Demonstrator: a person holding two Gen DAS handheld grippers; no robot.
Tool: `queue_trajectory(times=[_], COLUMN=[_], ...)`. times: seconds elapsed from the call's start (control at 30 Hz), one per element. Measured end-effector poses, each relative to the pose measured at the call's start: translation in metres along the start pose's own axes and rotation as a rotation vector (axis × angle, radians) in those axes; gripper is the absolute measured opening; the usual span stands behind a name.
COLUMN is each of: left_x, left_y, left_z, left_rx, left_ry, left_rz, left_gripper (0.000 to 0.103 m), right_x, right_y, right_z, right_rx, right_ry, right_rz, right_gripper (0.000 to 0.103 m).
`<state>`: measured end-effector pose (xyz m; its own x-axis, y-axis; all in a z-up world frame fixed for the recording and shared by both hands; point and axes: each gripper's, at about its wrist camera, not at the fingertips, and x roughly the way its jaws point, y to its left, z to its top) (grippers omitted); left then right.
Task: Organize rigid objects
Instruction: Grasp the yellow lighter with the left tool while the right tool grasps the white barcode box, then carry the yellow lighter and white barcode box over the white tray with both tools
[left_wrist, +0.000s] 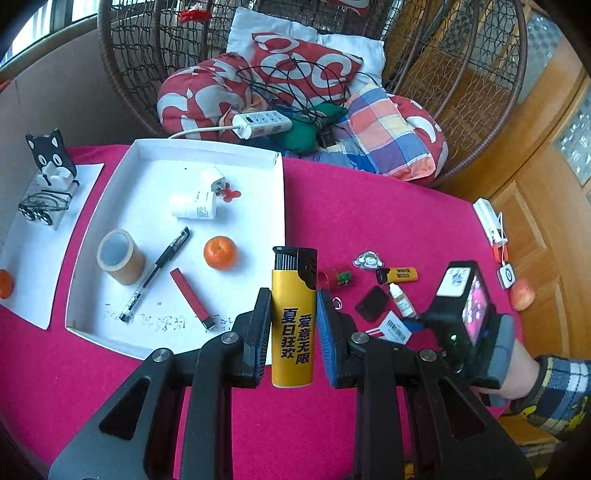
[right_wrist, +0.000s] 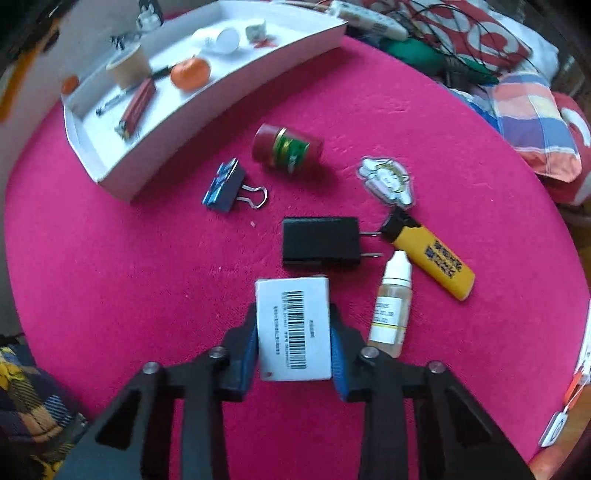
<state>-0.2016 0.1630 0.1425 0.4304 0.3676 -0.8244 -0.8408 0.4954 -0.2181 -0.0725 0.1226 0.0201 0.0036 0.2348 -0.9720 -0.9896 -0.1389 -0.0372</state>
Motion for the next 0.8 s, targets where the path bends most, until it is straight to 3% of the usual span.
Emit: queue_trajectory(times=[0.1, 0.23, 0.53, 0.8], left_x=[-0.006, -0.023, -0.078, -0.122], left_y=[-0.003, -0.008, -0.020, -0.026], left_z=[0.006, 0.019, 0.050, 0.063], left_rx=[0.005, 0.010, 0.054, 0.096], left_ry=[-0.019, -0.074, -0.262, -0.388], left_rz=[-0.001, -0.012, -0.026, -0.025], left_gripper=[0.023, 0.023, 0.023, 0.023], right_x=[-0.008, -0.054, -0.213, -0.306], right_y=[0.000, -0.014, -0.062, -0.076], right_z=[-0.001, -0.003, -0.013, -0.023], right_rx=[0.019, 0.099, 0.370, 0.435], right_ry=[-0.038, -0.164, -0.621, -0.914], right_rz=[0.035, 0.070, 0.065, 0.073], right_gripper=[0.031, 0.031, 0.031, 0.031])
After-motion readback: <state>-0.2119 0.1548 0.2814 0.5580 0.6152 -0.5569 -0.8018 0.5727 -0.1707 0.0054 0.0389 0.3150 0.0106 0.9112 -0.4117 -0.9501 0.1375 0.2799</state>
